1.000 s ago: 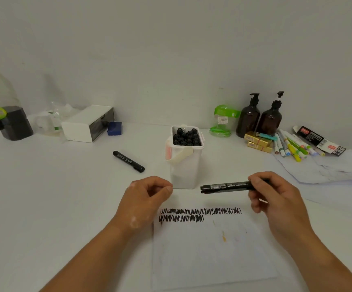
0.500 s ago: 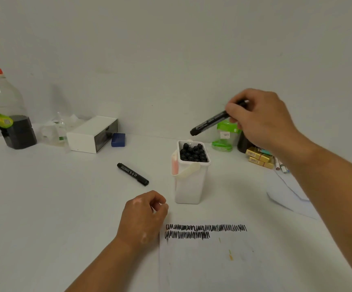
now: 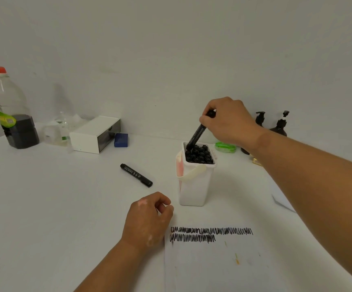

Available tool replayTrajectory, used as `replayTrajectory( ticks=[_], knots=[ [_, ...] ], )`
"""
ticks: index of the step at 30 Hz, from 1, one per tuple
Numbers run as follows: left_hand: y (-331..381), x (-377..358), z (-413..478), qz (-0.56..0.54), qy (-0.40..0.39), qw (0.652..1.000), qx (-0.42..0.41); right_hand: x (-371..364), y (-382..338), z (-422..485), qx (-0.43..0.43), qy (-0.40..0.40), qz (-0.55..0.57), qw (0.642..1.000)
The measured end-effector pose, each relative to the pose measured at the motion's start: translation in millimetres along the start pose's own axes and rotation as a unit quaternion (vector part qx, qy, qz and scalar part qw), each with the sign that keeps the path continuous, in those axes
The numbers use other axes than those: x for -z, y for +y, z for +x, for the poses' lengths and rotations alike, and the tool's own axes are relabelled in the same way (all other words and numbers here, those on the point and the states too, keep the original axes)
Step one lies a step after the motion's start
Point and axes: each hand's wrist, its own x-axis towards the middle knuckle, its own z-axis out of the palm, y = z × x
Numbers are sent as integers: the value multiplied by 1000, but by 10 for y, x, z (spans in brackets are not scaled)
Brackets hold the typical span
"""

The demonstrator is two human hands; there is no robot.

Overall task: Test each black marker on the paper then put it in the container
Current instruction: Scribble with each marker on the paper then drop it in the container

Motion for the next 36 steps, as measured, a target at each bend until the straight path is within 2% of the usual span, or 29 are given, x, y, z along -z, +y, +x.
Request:
replayTrajectory(
  ticks=[7, 13, 18, 25, 33, 36],
  knots=[
    [-4, -12, 9, 0, -4, 1000, -3, -103, -116, 121, 24, -104, -68, 992],
    [-15, -13, 5, -2, -4, 1000, -5, -203, -276, 110, 12, -223, -145, 964],
    [-12, -25, 14, 0, -6, 1000, -3, -242, -253, 111, 54, -203, -170, 963],
    [-20, -22, 16, -2, -7, 1000, -2, -376, -171, 104, 31, -175, -155, 972],
    [-8, -17, 7, 10, -9, 1000, -4, -417, -118, 48, 58, -206, -208, 954],
    [-6, -1, 4, 12, -12, 1000, -4, -297, -77, 13, 45, -166, -157, 972]
  ],
)
